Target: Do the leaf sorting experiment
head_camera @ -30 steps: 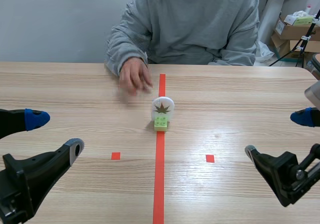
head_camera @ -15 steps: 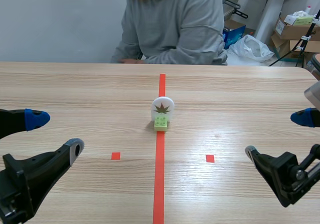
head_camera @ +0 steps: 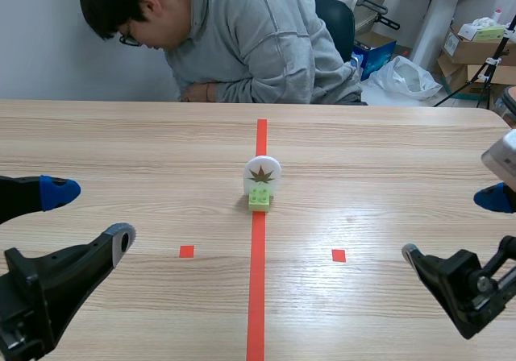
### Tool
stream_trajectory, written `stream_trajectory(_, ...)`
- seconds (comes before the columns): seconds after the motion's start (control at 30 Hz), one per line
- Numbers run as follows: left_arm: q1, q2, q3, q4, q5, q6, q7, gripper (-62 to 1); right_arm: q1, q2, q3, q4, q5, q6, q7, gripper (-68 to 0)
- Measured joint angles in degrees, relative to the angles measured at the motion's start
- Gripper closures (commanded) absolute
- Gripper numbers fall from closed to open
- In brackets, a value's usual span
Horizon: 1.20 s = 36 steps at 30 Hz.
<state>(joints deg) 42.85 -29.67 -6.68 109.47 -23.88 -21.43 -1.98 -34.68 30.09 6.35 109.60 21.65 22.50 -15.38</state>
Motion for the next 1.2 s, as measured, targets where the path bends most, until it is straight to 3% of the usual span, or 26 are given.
stream_trajectory(0.23,0.0,0.0,0.0,0.0,0.0,0.0,0.0,-51.0,14.7,5.6,-6.3,-7.7,0.2,-0.1,-0.2,-67.9)
stream_trajectory(0.37,0.0,0.0,0.0,0.0,0.0,0.0,0.0,-51.0,26.0,7.7,-15.8,-17.9,0.2,0.4,-0.2,-67.9)
stream_trajectory(0.53,0.0,0.0,-0.4,0.0,0.0,-0.1,0.0,-51.0,42.2,7.2,-29.3,-31.3,0.0,3.0,1.2,-67.9)
stream_trajectory(0.67,0.0,0.0,-2.4,0.0,0.0,-0.2,0.0,-51.0,53.3,3.9,-38.4,-40.4,-3.1,3.3,3.5,-67.9)
stream_trajectory(0.83,0.0,0.0,-4.9,0.0,0.0,-0.2,0.0,-51.0,61.8,-3.2,-46.3,-49.4,-6.4,4.1,6.2,-67.9)
stream_trajectory(1.2,0.0,0.0,-6.1,0.0,0.0,-0.2,0.0,-51.0,69.0,-17.8,-53.4,-66.4,-13.5,4.1,13.9,-67.9)
